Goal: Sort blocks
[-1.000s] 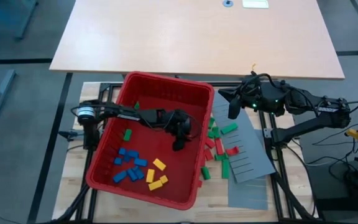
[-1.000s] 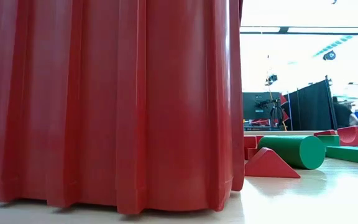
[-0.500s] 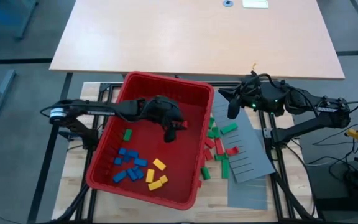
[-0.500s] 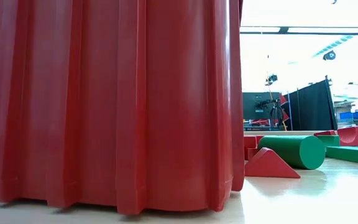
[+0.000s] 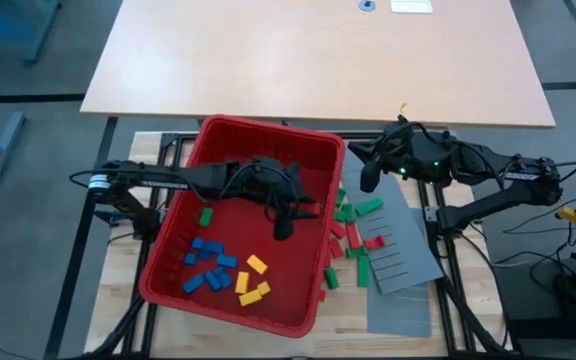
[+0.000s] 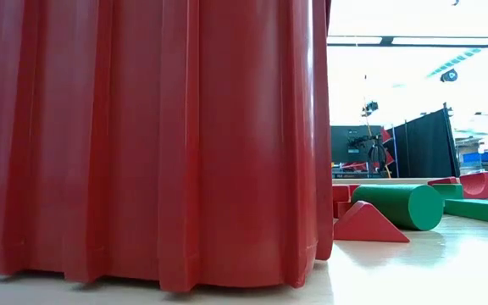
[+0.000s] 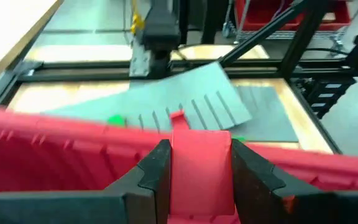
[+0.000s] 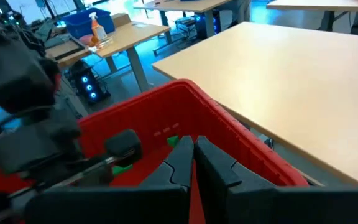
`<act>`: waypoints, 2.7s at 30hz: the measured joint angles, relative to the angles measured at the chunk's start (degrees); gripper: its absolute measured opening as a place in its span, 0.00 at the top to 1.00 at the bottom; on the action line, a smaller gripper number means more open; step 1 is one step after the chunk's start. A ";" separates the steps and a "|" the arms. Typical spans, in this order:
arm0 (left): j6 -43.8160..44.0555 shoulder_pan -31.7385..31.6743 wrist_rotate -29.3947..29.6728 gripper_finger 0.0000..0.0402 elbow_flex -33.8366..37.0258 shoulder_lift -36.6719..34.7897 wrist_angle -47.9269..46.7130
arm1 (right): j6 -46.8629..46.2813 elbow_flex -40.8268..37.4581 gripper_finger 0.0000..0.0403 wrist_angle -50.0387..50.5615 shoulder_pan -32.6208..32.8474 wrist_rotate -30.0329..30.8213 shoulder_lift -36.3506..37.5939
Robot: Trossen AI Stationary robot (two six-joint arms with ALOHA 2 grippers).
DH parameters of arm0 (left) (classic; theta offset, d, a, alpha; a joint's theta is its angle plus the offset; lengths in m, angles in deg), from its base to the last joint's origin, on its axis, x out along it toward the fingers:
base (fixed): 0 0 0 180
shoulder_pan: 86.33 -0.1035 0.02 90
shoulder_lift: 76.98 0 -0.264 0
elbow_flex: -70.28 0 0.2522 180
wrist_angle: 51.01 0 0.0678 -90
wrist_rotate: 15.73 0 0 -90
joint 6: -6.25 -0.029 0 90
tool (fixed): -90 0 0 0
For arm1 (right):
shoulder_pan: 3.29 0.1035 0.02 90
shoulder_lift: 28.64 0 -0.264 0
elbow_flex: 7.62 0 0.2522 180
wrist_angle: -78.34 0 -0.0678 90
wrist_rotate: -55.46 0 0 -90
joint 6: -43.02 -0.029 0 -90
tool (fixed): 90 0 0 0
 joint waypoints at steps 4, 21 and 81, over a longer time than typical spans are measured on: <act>-1.41 1.22 -0.13 0.73 -4.24 2.97 -0.15 | 1.23 0.00 1.00 -0.68 0.00 0.02 -0.60; -3.98 2.85 -3.45 0.73 -12.39 14.22 -1.49 | -2.09 0.00 1.00 -1.60 -0.11 -0.14 -0.94; -0.68 5.52 -9.46 0.73 -12.88 16.94 11.65 | -2.62 -0.01 1.00 -1.65 -0.10 -0.62 -0.58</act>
